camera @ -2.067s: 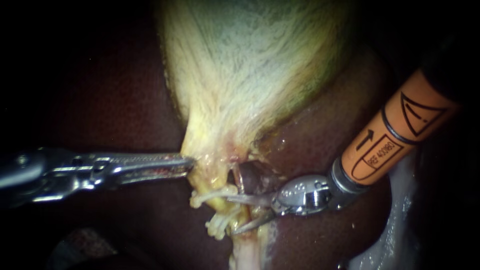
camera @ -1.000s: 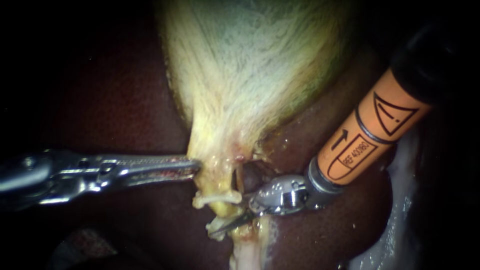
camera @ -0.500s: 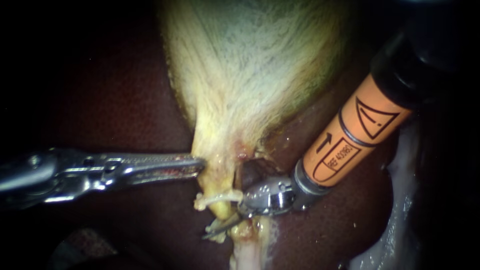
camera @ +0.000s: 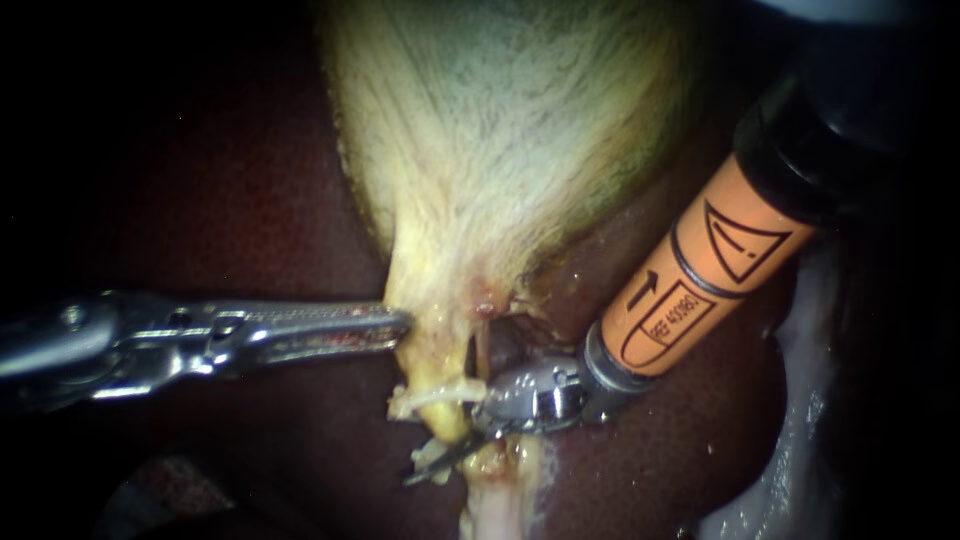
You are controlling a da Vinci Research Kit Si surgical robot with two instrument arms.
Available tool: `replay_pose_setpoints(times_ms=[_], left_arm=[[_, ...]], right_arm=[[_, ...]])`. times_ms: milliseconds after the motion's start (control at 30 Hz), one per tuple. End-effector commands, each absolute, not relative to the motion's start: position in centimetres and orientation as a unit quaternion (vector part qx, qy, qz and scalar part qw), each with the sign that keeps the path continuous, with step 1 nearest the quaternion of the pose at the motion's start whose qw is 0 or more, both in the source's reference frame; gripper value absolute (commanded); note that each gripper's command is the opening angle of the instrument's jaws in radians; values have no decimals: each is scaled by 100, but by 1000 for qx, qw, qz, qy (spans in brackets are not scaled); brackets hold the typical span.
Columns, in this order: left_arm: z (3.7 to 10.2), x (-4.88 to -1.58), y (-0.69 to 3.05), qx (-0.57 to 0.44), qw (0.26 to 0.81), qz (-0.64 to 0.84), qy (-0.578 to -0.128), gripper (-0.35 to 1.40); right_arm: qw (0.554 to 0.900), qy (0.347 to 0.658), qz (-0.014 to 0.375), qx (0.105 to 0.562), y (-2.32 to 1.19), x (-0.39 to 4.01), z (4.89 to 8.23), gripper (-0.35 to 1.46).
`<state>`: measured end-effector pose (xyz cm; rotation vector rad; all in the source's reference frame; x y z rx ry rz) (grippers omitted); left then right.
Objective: Go to the cutting position left tube
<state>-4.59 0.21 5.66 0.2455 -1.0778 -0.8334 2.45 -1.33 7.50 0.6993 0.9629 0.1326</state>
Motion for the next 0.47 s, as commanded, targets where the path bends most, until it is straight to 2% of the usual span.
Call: replay_pose_setpoints(times_ms=[33, 467], left_arm=[[566, -459, 21, 113, 770, -384, -497, -35], [566, -460, 22, 113, 770, -384, -497, -35]], right_arm=[[826, 453, 63, 329, -133, 245, 751, 108], [826, 453, 63, 329, -132, 245, 753, 113]])
